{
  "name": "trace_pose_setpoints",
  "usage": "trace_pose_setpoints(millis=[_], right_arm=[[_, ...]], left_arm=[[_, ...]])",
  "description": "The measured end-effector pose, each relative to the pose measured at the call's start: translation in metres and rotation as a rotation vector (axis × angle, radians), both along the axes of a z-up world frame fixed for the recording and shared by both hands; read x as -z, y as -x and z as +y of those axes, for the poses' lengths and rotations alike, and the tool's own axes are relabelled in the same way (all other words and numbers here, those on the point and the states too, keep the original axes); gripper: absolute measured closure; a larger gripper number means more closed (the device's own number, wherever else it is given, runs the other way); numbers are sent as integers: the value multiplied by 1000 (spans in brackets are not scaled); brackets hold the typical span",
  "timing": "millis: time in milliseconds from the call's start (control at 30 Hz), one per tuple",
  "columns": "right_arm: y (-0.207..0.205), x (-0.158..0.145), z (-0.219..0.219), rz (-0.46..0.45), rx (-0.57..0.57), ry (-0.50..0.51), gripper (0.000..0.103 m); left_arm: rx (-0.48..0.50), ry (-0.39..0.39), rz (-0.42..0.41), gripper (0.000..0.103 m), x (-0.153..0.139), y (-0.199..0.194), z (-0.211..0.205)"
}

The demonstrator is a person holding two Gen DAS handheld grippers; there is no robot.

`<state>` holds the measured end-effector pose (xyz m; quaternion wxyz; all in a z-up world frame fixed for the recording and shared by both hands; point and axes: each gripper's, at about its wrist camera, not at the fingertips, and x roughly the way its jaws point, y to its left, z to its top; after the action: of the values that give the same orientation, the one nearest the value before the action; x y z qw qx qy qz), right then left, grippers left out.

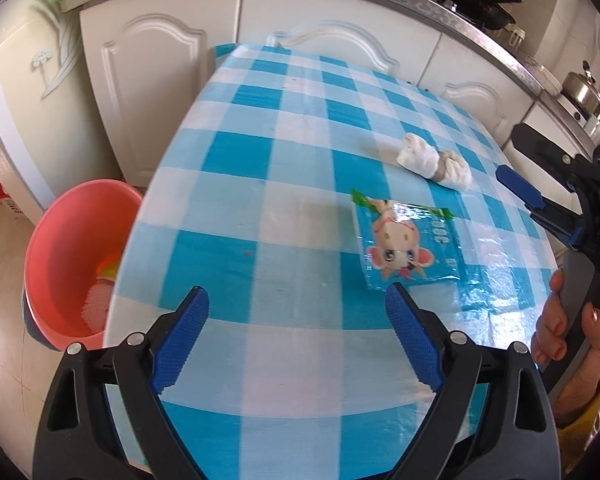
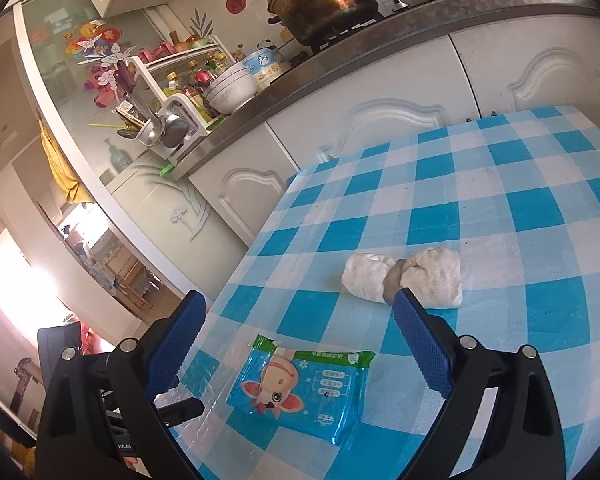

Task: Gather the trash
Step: 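Return both tools from the bucket to the table, then grasp the blue cartoon wet-wipe pack with the left gripper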

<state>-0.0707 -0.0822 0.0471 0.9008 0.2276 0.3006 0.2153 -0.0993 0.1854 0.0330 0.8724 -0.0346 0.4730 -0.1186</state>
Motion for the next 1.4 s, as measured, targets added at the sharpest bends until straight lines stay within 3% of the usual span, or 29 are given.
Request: trace_pose_setpoints(millis=[167,367,600,1033,1167,1300,1400], right_arm=[[-1,3,-18,3,31,-23,9],[-1,7,-38,7,61,-49,9],[-2,13,-62,12,95,-86,9],[-3,22,-101,19,169,-111,9],[-7,28,-108,41,180,-124,9],[-12,33,-107,57,169,-115,9],[-21,36,-101,75,156,-84,9]], left_arm=[[45,32,24,13,2,4,-22],[36,151,100,13,16,7,-48],[65,179,102,13,16,-3,-79],[22,67,23,13,17,-80,-111],[59,-31,4,13,19,-93,-132],[119,-159,-35,13,17,-82,-149],[121,-187,-55,11,18,-75,-152]])
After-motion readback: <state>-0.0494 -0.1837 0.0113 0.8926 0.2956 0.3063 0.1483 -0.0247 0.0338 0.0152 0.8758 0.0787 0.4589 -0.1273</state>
